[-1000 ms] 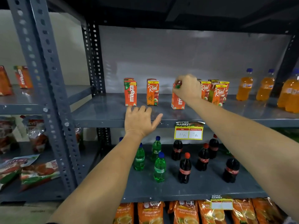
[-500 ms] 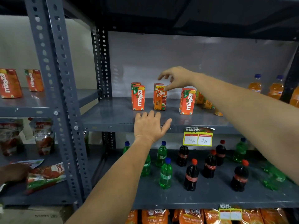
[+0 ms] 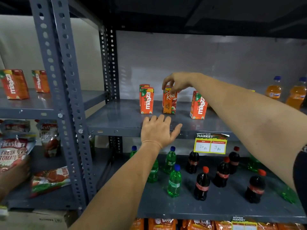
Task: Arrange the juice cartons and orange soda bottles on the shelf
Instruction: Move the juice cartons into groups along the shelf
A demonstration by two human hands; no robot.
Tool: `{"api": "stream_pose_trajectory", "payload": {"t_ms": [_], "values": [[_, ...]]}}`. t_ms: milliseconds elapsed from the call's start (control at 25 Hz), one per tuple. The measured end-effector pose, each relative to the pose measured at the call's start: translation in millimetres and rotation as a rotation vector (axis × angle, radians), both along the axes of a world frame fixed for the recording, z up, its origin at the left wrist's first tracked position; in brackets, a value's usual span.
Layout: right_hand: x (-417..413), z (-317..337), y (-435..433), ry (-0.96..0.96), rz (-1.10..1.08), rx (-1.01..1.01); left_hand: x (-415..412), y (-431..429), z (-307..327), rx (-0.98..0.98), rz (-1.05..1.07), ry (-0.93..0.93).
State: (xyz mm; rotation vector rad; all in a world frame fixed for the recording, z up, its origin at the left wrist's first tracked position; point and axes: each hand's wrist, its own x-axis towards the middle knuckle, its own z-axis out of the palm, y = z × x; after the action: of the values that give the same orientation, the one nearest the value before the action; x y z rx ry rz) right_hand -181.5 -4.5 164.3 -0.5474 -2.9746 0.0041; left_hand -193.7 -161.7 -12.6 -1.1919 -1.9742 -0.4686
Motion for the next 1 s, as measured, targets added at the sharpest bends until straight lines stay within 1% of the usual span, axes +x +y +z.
{"api": "stream_pose_trajectory", "payload": {"t_ms": [200, 320, 440, 560, 720, 800, 880, 1000], "values": [[17.7, 13.2, -6.9, 0.024, 0.065, -0.068, -1.5, 0.4, -1.7, -0.004, 0.014, 0.043], [48.8, 26.8, -14.3, 0.062, 0.104, -0.181, 1.9, -1.1, -1.0, 0.002, 0.027, 0.048], [89.0, 38.7, -17.3, 0.028, 0.119, -0.273, 4.3, -2.8, 0.2, -0.009, 0.047, 0.048], [136.3, 43.2, -8.4, -0.03, 0.11, -0.29, 10.9, -2.0, 1.5, 0.009, 0.079, 0.015], [192.3, 46.7, 16.6, -0.078, 0.083, -0.281, 26.9, 10.9, 3.9, 0.134, 0.103, -0.09], [215.2, 52.1, 29.8, -0.091, 0.074, -0.264, 48.3, 26.1, 4.7, 0.12, 0.037, -0.067], [235.2, 58.2, 43.5, -0.099, 0.064, -0.264, 80.4, 46.1, 5.8, 0.049, -0.034, -0.011], [261.5, 64.8, 67.5, -0.135, 0.049, -0.243, 127.0, 78.9, 5.0, 0.009, -0.08, 0.051]]}}
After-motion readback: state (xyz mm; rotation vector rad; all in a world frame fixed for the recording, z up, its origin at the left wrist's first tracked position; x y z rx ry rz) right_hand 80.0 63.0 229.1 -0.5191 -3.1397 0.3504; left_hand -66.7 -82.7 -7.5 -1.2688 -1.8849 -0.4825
